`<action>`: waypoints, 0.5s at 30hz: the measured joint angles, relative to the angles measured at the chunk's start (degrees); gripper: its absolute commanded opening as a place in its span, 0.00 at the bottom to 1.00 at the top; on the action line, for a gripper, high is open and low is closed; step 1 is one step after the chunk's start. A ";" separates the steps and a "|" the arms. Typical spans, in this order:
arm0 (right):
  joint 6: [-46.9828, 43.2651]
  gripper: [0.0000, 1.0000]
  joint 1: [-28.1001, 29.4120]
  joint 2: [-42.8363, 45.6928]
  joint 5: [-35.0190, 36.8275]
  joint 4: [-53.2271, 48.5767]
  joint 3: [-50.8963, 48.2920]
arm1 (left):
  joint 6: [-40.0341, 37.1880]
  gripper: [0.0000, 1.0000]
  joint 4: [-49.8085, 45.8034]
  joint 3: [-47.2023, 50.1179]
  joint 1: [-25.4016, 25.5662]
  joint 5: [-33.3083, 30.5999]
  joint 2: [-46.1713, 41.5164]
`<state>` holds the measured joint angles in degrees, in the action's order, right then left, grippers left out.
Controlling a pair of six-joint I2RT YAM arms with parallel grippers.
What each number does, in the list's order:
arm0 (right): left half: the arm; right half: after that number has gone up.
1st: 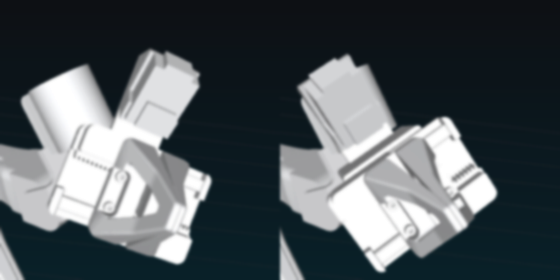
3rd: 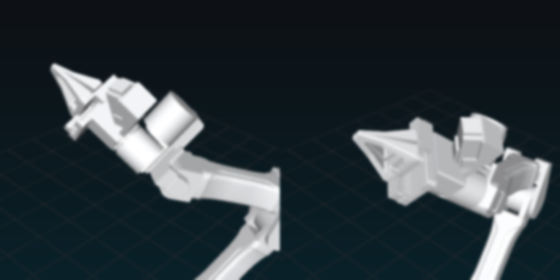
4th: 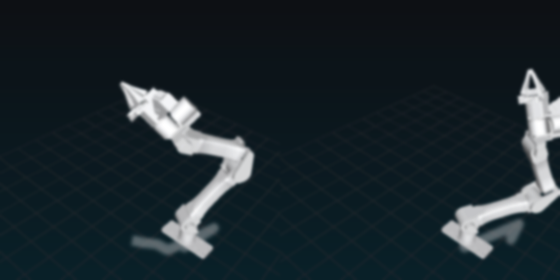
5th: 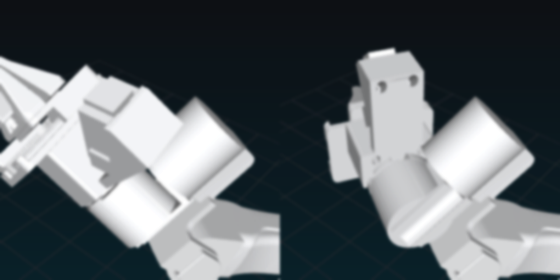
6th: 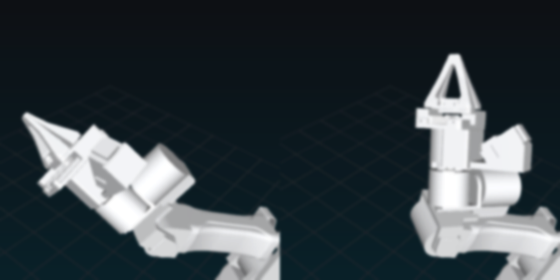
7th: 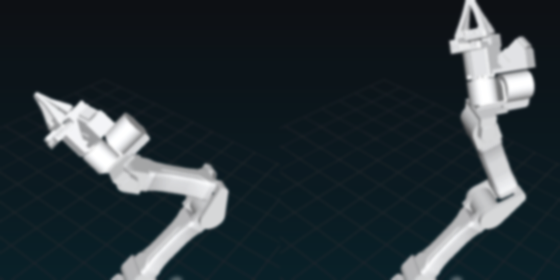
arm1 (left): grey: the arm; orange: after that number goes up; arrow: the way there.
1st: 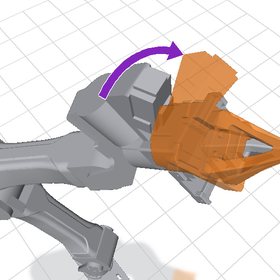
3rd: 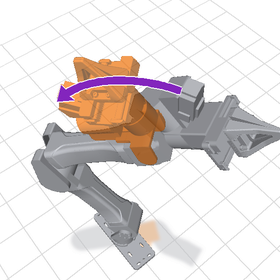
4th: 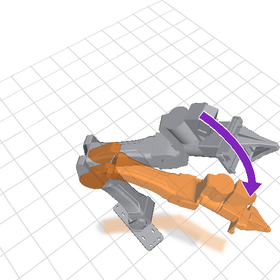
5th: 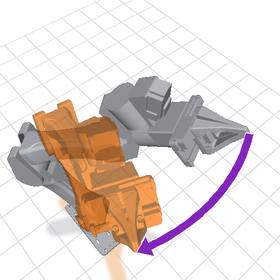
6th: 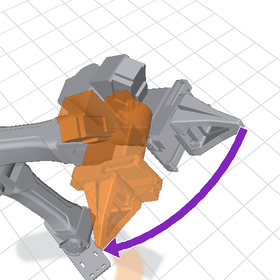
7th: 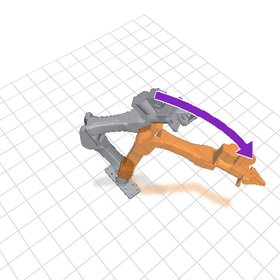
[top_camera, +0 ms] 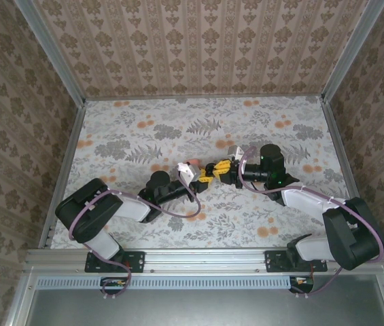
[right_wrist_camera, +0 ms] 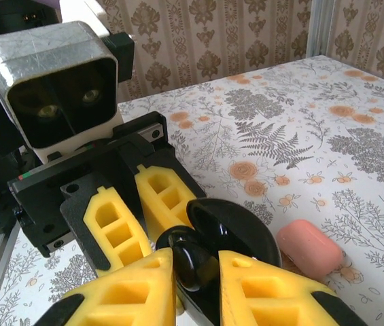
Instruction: Insert wireless bluetooth earbuds into charging case
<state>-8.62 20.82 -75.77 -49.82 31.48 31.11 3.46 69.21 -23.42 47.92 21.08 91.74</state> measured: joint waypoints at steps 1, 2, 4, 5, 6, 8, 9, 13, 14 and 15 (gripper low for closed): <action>-0.15 0.24 0.00 0.00 0.00 -0.39 0.00 | 0.00 0.13 0.04 0.04 -0.02 -0.11 -0.13; -0.20 0.24 0.00 0.00 -0.04 -0.59 0.00 | 0.00 0.13 -0.02 0.07 0.00 -0.15 -0.35; -0.26 0.25 0.00 0.00 -0.13 -0.66 0.00 | 0.00 0.13 -0.02 0.11 0.00 -0.26 -0.50; -0.35 0.25 0.00 0.00 -0.13 -0.74 0.00 | 0.00 0.13 -0.04 0.11 0.00 -0.28 -0.52; -0.37 0.26 0.00 0.00 -0.13 -0.85 0.00 | 0.00 0.13 -0.04 0.13 0.00 -0.28 -0.52; -0.39 0.27 0.00 0.00 -0.13 -1.05 0.00 | 0.00 0.13 -0.15 0.15 0.00 -0.28 -0.52; -0.37 0.28 0.00 0.00 -0.13 -1.09 0.00 | 0.00 0.13 -0.17 0.15 0.00 -0.28 -0.52; -0.39 0.32 0.00 0.07 -0.07 -1.22 0.00 | 0.00 0.13 -0.17 0.15 0.00 -0.28 -0.52; -0.37 0.33 0.00 0.13 0.02 -1.36 0.00 | 0.00 0.13 -0.17 0.15 0.00 -0.31 -0.52; -0.37 0.34 0.00 0.22 0.07 -1.51 0.00 | 0.00 0.13 -0.17 0.15 0.00 -0.28 -0.52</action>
<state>-8.99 20.82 -75.55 -49.76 29.98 31.11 3.46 69.04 -23.27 47.92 20.80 91.22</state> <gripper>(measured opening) 0.319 0.171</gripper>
